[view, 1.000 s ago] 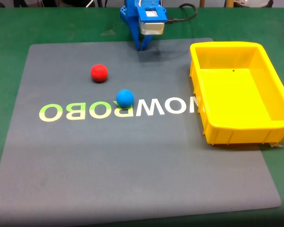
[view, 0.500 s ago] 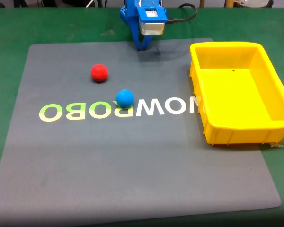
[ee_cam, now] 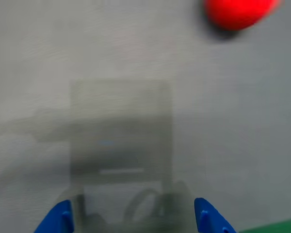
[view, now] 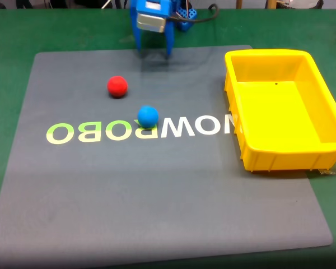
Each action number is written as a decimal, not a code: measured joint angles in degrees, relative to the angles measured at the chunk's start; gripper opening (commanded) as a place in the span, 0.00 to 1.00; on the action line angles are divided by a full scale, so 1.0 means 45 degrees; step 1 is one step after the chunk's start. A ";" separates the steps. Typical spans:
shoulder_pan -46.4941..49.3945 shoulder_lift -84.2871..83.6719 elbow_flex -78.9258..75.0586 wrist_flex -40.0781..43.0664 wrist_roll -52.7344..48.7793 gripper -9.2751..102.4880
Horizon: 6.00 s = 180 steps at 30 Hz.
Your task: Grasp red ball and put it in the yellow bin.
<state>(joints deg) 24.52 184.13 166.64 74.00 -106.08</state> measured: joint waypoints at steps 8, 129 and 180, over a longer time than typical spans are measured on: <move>0.1055 -0.5723 -0.2324 -0.3750 0.0000 0.35; -1.0801 -1.8066 -1.4414 -1.0000 0.3125 0.08; -0.6777 -0.5020 -0.0781 -0.7539 0.1562 0.08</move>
<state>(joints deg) -5.98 161.54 163.12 40.08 -99.05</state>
